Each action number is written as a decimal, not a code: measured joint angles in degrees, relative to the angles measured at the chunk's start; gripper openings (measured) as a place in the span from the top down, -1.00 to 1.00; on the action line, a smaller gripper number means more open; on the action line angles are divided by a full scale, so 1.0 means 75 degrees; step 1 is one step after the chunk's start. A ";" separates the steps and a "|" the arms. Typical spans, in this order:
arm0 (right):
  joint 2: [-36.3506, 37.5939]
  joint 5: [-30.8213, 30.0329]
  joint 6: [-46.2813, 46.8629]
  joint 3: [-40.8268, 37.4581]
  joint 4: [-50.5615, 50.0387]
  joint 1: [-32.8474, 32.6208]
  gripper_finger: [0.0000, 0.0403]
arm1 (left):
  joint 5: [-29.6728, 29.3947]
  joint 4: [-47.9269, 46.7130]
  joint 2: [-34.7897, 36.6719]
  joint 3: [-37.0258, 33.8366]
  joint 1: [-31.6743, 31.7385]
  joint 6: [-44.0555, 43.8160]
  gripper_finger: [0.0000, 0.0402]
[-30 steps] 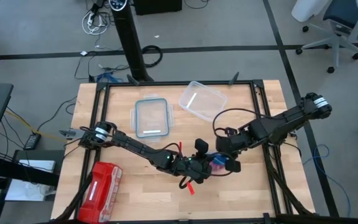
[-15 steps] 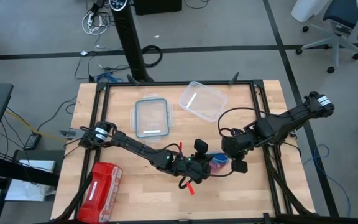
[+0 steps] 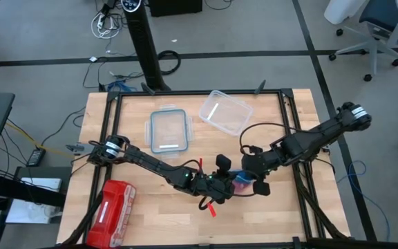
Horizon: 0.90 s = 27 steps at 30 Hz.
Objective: Roll bandage
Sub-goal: Put the blue bandage into the transparent zip bag
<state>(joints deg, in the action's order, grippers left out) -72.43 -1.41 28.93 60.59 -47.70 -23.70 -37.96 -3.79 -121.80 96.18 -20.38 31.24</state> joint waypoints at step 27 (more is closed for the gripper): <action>-0.0174 0.0036 -0.1002 -0.1386 0.2612 0.0442 0.99 | -0.0201 0.0137 -0.0012 -0.0026 0.0003 -0.0398 1.00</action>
<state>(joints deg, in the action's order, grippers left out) -73.73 -1.14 21.41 50.19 -28.11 -20.39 -39.47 -2.76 -121.89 95.98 -20.36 28.26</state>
